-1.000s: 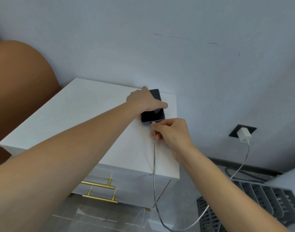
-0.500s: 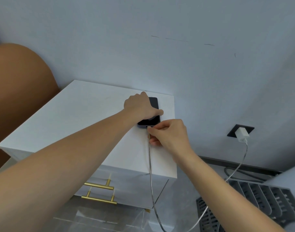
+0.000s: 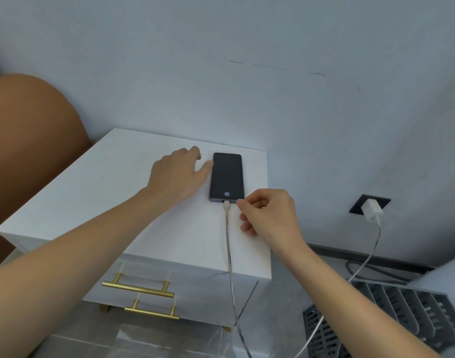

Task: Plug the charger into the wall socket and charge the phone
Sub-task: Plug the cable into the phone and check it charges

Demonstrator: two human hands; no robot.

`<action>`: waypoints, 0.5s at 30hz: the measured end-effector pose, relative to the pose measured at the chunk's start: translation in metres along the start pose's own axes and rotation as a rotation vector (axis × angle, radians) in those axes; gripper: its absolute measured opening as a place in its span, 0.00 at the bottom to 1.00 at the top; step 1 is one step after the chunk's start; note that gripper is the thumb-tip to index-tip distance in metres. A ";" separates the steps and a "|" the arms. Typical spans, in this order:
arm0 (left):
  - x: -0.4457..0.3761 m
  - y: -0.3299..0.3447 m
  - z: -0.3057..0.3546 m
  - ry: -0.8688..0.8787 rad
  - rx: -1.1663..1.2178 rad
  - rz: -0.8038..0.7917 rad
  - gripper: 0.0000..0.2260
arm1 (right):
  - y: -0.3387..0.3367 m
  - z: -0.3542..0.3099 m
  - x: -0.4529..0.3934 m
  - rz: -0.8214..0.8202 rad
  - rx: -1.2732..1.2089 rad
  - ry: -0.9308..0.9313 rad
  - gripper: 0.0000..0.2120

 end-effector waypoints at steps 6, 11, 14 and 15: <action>0.034 0.001 -0.035 0.056 0.034 0.081 0.13 | -0.017 -0.004 -0.004 0.117 0.079 -0.094 0.12; 0.038 0.001 -0.030 0.047 -0.015 0.087 0.09 | -0.020 0.002 -0.011 0.129 0.048 -0.088 0.12; 0.041 -0.001 -0.030 0.038 -0.023 0.090 0.09 | -0.019 0.005 -0.013 0.122 0.024 -0.083 0.12; 0.042 -0.001 -0.030 0.040 -0.024 0.090 0.08 | -0.019 0.005 -0.013 0.122 0.028 -0.085 0.12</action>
Point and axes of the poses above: each hand's wrist, its own x-axis away from the middle knuckle, its own y-axis out of the palm, z = x × y, the point moved 10 cm from there along -x, towards the middle knuckle, and after that the axes turned 14 degrees about -z, right-handed, at the moved point
